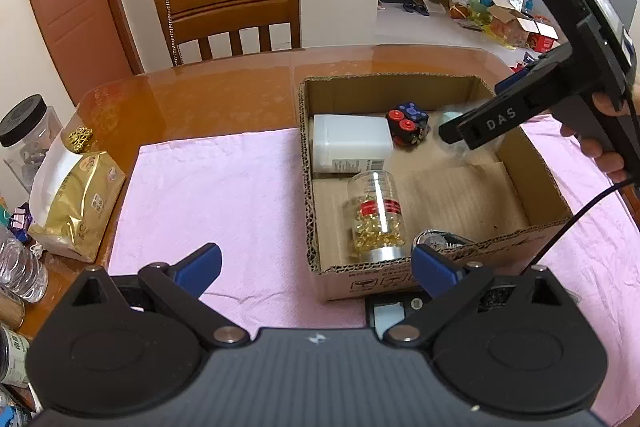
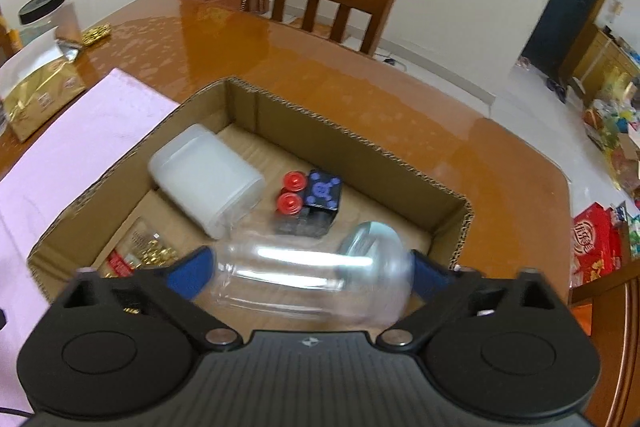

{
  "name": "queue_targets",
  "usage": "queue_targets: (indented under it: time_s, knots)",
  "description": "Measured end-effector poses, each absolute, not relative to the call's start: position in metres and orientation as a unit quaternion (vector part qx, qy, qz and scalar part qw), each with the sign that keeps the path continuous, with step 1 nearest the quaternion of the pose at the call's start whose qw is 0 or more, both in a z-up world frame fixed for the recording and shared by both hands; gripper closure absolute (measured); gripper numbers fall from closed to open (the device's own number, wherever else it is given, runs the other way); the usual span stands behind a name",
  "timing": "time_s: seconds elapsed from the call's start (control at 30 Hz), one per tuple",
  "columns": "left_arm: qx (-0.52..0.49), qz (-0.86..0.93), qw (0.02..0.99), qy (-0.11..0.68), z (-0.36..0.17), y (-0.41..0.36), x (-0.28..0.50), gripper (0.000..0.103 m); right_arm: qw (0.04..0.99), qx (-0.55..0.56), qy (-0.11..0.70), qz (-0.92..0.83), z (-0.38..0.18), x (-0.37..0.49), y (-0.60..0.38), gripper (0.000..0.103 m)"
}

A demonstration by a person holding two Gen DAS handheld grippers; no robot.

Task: Organize rigid objects
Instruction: 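Lower the jar into the box and open the right tool, then move the right tool to the grey elephant toy while the left moves to the black timer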

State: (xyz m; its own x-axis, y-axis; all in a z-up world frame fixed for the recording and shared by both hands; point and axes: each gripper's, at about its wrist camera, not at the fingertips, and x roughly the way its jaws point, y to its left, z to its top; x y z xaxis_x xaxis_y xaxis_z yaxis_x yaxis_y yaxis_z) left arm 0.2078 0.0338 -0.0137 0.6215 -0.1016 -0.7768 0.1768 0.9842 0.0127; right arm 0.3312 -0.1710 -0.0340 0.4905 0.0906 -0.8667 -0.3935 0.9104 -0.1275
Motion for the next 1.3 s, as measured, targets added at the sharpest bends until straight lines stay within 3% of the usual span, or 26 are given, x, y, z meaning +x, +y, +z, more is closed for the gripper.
queue_targets:
  time_s: [0.8, 1.03, 1.3]
  knots:
    - [0.048, -0.083, 0.893, 0.440, -0.023, 0.043, 0.183, 0.002, 0.862, -0.110, 0.483, 0.107, -0.021, 0.233, -0.190, 0.000]
    - [0.045, -0.086, 0.886, 0.454, -0.037, 0.042, 0.173, 0.002, 0.868, -0.105, 0.481, 0.069, -0.035, 0.178, -0.190, 0.000]
    - [0.034, -0.091, 0.874, 0.477, -0.052, 0.040, 0.167, 0.002, 0.871, -0.011, 0.490, 0.020, -0.072, 0.129, -0.198, 0.000]
